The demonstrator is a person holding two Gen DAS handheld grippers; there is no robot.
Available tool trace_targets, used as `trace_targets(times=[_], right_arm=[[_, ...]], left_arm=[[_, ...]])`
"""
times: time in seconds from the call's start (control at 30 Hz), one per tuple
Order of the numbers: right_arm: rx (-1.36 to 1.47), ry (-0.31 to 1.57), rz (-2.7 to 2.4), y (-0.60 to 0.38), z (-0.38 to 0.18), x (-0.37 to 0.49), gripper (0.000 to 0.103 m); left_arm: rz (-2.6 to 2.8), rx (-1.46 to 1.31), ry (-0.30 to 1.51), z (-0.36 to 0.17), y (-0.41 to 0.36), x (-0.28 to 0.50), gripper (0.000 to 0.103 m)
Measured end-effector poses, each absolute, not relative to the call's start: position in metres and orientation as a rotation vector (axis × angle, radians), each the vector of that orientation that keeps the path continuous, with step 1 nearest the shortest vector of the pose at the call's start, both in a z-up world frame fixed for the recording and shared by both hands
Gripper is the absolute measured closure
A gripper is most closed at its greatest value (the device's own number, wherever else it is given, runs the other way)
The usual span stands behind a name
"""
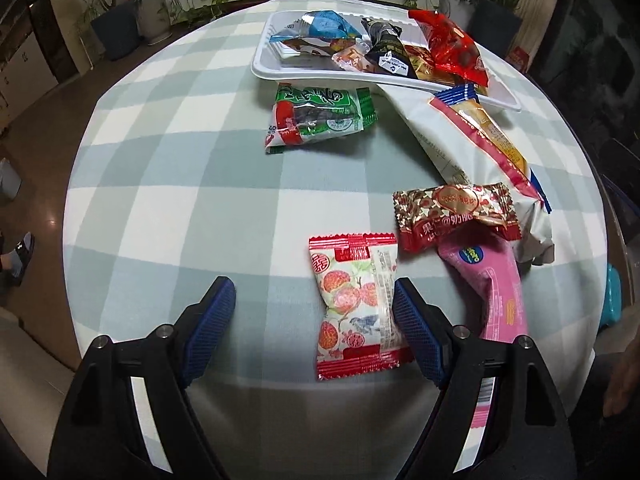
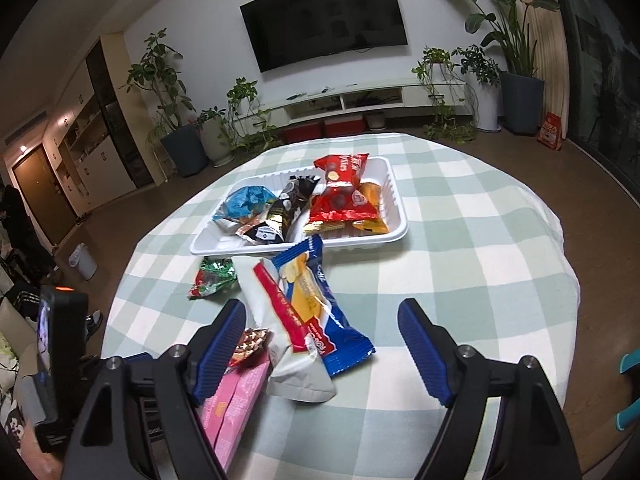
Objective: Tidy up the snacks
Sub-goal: 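Grasp the red-white strawberry packet with the left tool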
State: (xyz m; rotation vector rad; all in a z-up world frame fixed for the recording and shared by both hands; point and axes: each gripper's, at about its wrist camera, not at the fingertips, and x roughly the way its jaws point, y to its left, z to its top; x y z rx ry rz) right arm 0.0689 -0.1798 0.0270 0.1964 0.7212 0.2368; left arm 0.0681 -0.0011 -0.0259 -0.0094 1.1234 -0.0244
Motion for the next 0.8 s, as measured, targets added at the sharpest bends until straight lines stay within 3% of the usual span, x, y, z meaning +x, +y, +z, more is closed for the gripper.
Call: trace_targets(times=[0.1,0.2,0.3,0.37,0.5,0.63,0.8], right_arm=[[0.205,0.729,0.238,-0.18,0.026,0.069,0.022],[0.226,0.738,0.234,-0.185,0.024,0.071,0.022],[0.253,0.745,0.234,-0.191,0.023,0.072,0.022],[0.274,0.751,0.238,-0.195,0.022,0.074,0.022],[0.281,0.741,0.234,-0.2,0.023,0.074,0.024],[0.257,0.757,0.241,-0.198,0.021,0.076,0.033],[0.16,0.766,0.288,-0.179,0.018,0.076,0.038]], left_arm=[[-0.038,0.023,1.119,-0.026,-0.004,0.071,0.027],[-0.056,0.044,1.106,-0.025,-0.009,0.068,0.038],[-0.082,0.063,1.103,-0.023,-0.015,0.065,0.052],[-0.097,0.073,1.099,-0.021,-0.018,0.063,0.068],[-0.122,0.063,1.095,-0.021,-0.014,0.056,0.071],[-0.146,0.014,1.1,-0.018,0.0,0.048,0.071],[-0.183,-0.108,1.08,-0.017,0.025,0.037,0.071]])
